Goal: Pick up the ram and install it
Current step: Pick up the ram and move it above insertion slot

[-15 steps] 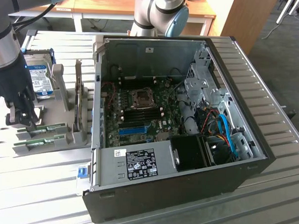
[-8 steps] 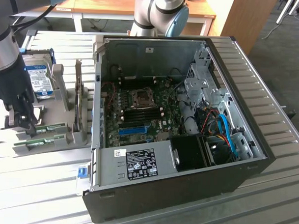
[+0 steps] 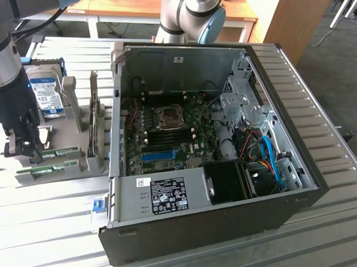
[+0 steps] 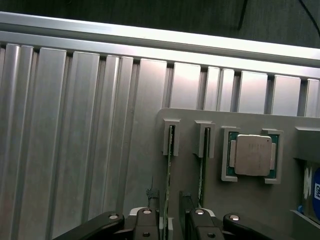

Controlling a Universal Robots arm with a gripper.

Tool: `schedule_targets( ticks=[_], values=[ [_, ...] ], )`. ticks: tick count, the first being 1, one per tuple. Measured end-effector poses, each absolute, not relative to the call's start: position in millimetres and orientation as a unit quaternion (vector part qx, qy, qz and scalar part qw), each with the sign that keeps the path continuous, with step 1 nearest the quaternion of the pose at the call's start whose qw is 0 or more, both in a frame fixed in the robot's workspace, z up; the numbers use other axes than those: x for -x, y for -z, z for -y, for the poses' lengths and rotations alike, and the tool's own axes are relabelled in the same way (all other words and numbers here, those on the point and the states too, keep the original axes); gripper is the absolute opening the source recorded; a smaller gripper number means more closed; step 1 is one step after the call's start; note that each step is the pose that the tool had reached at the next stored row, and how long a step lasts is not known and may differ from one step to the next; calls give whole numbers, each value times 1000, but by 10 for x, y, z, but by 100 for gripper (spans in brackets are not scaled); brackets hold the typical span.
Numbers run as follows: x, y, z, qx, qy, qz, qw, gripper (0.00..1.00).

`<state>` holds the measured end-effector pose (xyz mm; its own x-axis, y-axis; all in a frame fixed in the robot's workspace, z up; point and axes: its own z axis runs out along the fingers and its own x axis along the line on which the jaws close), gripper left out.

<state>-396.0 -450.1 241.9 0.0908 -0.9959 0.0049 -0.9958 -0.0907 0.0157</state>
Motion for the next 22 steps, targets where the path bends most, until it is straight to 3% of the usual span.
schedule_targets(
  ticks=[22],
  values=[
    [3682,-2386,4501,-738,5,674,9,30]
  ],
)
